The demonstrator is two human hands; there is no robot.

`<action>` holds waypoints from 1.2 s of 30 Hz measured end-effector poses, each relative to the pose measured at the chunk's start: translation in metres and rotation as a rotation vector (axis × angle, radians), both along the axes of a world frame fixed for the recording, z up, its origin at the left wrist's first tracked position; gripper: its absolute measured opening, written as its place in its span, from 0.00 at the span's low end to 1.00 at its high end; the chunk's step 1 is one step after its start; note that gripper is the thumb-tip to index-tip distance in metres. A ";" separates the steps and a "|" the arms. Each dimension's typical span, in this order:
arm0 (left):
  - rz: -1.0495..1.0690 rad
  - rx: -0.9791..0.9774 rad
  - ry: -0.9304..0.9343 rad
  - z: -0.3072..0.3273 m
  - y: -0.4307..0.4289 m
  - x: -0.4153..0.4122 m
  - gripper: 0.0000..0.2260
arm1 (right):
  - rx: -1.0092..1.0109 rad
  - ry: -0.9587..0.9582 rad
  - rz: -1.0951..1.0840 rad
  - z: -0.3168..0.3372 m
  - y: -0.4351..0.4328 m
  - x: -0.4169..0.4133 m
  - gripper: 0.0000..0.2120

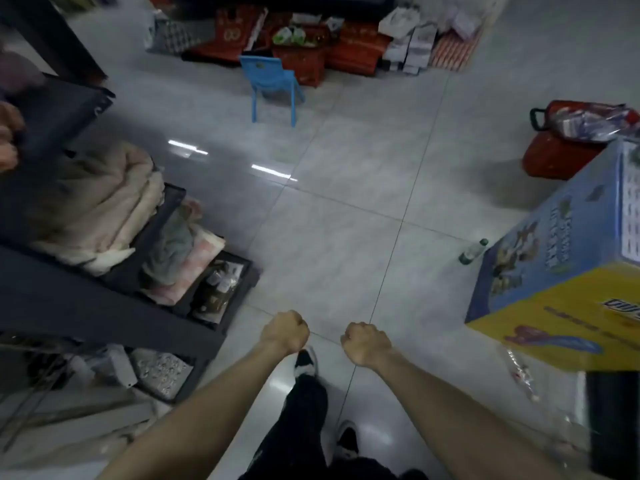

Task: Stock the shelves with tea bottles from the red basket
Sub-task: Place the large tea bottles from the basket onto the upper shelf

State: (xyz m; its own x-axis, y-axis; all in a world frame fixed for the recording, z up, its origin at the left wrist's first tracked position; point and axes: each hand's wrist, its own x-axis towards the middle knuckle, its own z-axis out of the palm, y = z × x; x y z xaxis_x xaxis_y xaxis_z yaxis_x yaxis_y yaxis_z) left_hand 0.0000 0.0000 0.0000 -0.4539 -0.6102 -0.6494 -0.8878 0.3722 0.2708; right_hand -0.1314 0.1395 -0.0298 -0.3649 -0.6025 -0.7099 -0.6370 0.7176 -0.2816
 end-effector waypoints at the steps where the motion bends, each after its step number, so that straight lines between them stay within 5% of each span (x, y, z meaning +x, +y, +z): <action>1: 0.008 0.017 0.002 -0.005 -0.006 -0.004 0.16 | 0.007 -0.007 0.005 -0.005 -0.007 -0.004 0.22; 19: 0.028 0.179 -0.064 -0.037 -0.229 -0.162 0.15 | 0.064 -0.065 -0.128 -0.017 -0.233 -0.176 0.21; 36: 0.133 0.187 -0.090 -0.025 -0.435 -0.444 0.16 | 0.113 -0.069 0.013 -0.028 -0.456 -0.459 0.11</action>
State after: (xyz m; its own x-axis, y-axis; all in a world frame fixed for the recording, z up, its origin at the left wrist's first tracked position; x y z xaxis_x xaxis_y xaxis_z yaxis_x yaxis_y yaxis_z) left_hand -0.4443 -0.4349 -0.0253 -0.3128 -0.5263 -0.7907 -0.9493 0.2012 0.2415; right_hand -0.5907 -0.3170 -0.0582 -0.3052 -0.5213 -0.7969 -0.6282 0.7392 -0.2430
